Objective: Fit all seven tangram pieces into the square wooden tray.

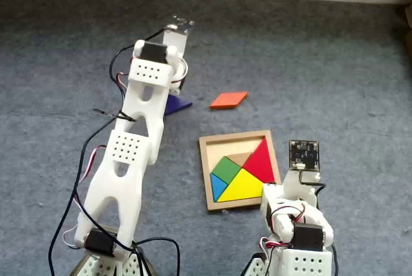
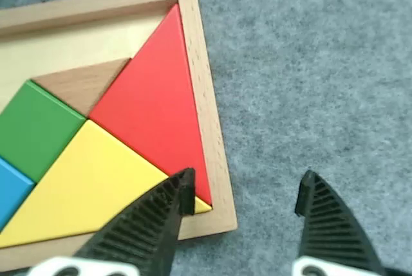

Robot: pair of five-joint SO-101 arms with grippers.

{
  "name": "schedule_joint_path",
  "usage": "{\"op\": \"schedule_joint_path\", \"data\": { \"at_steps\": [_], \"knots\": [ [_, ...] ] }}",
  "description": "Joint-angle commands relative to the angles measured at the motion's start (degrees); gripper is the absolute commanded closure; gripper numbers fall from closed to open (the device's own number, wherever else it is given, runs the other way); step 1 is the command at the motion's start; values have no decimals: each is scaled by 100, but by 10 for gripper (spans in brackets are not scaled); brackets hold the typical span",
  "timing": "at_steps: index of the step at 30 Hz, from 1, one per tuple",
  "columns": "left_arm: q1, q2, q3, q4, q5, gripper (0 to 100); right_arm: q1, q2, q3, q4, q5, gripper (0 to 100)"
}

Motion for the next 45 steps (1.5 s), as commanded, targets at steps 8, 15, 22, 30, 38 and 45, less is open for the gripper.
{"op": "schedule_joint_path", "data": {
  "at_steps": [8,15,22,30,38,45],
  "knots": [
    [-136,-1279,-4,79,-1020,993,57,-48,593,40,62,746],
    [-119,-1631,277,79,-1248,989,57,-48,593,40,62,746],
    [-57,-3187,2396,53,-1732,989,57,-48,593,40,62,746],
    [75,-4444,4207,35,-2505,774,57,-48,593,40,62,746],
    [295,-4312,4470,35,-3613,729,57,-48,593,40,62,746],
    [277,-3723,4453,35,-4035,729,57,-48,593,40,62,746]
  ]
}}
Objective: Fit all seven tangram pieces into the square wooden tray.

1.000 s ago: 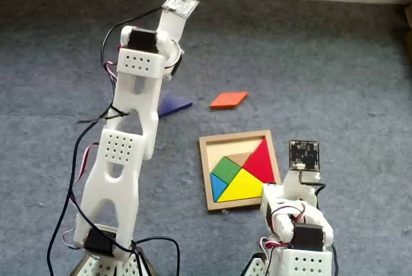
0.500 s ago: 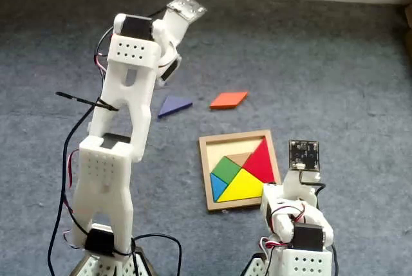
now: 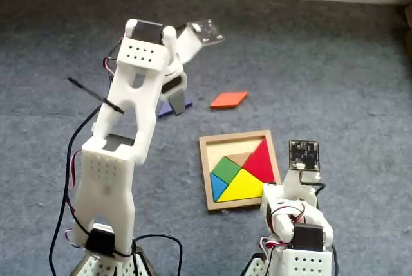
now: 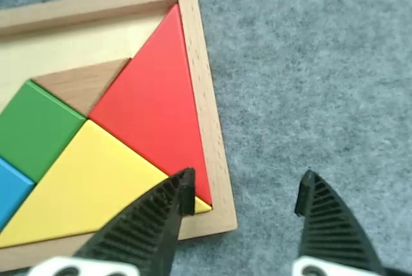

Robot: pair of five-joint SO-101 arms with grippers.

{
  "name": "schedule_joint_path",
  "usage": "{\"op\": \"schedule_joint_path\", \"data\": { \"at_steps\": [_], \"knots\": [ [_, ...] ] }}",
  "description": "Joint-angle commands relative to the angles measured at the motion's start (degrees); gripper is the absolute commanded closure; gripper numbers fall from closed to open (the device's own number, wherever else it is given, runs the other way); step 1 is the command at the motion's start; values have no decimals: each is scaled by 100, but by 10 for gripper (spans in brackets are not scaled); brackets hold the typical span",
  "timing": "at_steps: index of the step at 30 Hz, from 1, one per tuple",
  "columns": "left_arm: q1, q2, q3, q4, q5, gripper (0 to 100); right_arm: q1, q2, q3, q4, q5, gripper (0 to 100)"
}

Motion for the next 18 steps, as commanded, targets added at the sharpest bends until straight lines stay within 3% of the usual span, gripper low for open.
{"op": "schedule_joint_path", "data": {
  "at_steps": [1,6,18],
  "knots": [
    [110,180,-31,9,-237,729,57,-48,593,40,62,746],
    [84,488,-31,-308,-651,729,57,-48,593,40,62,746],
    [-22,1112,-31,-1196,-668,729,57,-48,593,40,62,746]
  ]
}}
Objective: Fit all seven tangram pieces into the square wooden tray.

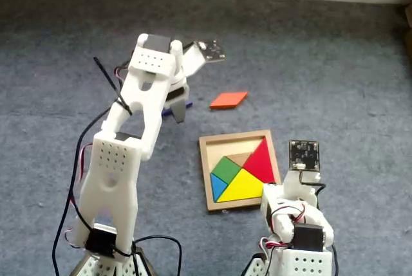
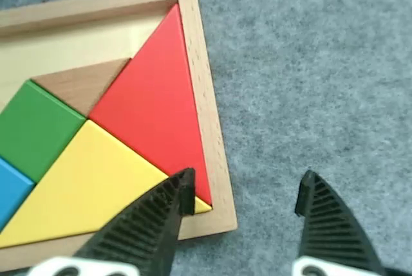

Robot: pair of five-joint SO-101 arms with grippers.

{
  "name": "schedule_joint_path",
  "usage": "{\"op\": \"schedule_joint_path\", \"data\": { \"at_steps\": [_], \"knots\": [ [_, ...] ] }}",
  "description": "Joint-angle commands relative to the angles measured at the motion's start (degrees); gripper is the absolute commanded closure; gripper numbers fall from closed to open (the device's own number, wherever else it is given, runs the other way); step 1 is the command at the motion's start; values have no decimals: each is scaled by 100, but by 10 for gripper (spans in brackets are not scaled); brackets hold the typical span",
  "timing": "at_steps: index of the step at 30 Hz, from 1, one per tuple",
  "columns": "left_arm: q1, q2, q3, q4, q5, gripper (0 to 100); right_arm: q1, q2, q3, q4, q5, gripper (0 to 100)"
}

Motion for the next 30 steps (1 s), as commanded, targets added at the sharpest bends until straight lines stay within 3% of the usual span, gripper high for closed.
{"op": "schedule_joint_path", "data": {
  "at_steps": [1,12,18,30],
  "knots": [
    [-75,22,-31,-387,-53,729,57,-48,593,40,62,746],
    [-321,233,-40,-730,-44,733,57,-48,593,40,62,746],
    [-321,303,13,-1371,-18,733,57,-48,593,40,62,746],
    [-251,971,-31,-1248,-62,733,57,-48,593,40,62,746]
  ]
}}
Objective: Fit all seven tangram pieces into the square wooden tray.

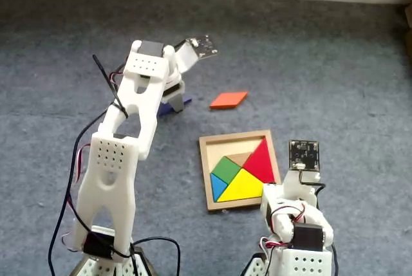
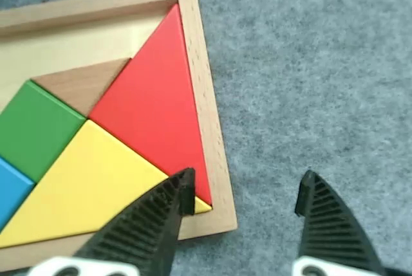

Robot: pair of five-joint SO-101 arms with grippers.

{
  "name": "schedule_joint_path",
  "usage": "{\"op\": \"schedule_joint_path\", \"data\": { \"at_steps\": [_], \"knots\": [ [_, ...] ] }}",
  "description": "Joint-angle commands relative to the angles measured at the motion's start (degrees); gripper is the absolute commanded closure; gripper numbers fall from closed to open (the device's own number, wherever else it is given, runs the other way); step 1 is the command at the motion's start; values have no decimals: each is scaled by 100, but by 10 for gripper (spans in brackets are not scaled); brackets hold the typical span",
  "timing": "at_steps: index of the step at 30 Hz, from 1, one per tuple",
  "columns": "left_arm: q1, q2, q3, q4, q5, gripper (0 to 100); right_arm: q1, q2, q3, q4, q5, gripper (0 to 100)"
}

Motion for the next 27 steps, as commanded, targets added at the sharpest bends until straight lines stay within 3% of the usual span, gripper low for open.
{"op": "schedule_joint_path", "data": {
  "at_steps": [1,6,11,20,27],
  "knots": [
    [-13,163,31,167,-70,733,57,-48,593,40,62,746],
    [154,163,-163,1169,-440,743,57,-48,593,40,62,746],
    [497,171,-549,2084,-756,843,57,-48,593,40,62,746],
    [743,-13,-558,2180,-79,851,57,-48,593,40,62,746],
    [910,-1473,690,2180,176,852,57,-48,593,40,62,746]
  ]
}}
